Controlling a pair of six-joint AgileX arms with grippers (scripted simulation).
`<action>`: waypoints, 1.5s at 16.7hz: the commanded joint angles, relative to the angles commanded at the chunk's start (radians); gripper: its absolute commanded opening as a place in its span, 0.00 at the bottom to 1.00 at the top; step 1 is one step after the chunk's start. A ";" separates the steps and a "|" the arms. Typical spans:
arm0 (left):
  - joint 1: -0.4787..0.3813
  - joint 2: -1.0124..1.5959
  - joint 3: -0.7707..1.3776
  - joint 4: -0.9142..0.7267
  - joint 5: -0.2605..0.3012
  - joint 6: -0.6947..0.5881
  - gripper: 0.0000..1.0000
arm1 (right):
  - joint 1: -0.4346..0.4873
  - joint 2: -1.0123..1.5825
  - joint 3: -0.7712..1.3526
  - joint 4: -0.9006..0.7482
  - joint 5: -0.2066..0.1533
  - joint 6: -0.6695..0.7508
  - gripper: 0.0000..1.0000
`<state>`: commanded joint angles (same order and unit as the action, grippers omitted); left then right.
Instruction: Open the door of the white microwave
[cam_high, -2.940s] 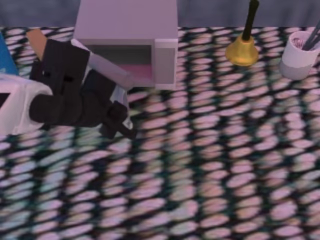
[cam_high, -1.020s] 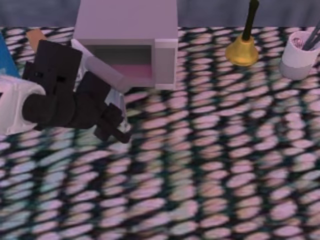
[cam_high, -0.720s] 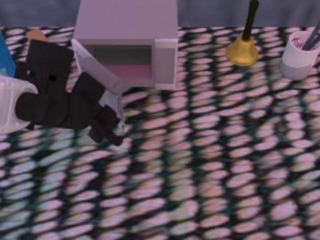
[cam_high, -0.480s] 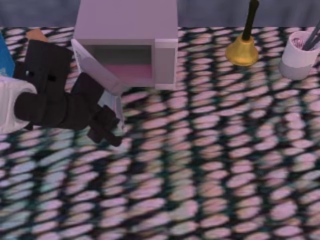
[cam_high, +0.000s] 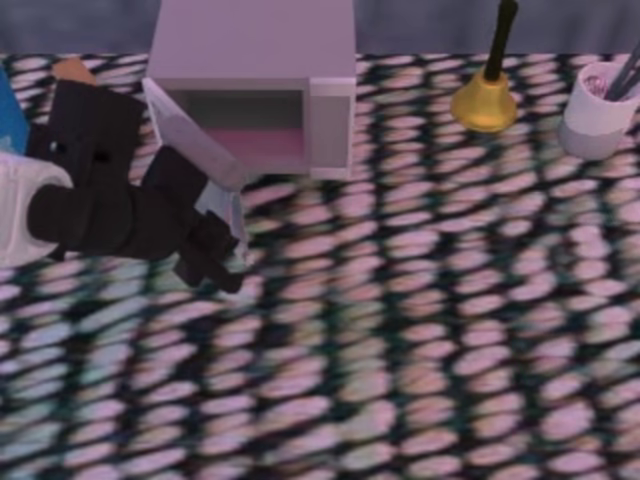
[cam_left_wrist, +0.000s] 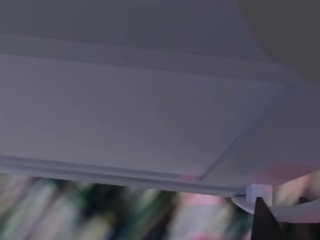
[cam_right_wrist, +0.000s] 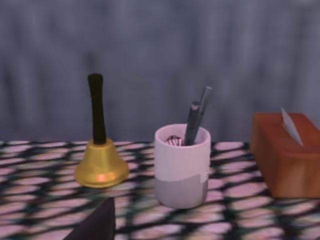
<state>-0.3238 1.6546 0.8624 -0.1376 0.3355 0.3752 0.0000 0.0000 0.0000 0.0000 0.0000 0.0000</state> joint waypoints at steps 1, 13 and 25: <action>0.000 0.000 0.000 0.000 0.000 0.000 0.00 | 0.000 0.000 0.000 0.000 0.000 0.000 1.00; 0.000 0.000 0.000 0.000 0.000 0.000 0.00 | 0.000 0.000 0.000 0.000 0.000 0.000 1.00; 0.042 -0.007 -0.001 -0.039 0.062 0.092 0.00 | 0.000 0.000 0.000 0.000 0.000 0.000 1.00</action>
<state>-0.2816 1.6480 0.8613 -0.1763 0.3977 0.4670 0.0000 0.0000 0.0000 0.0000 0.0000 0.0000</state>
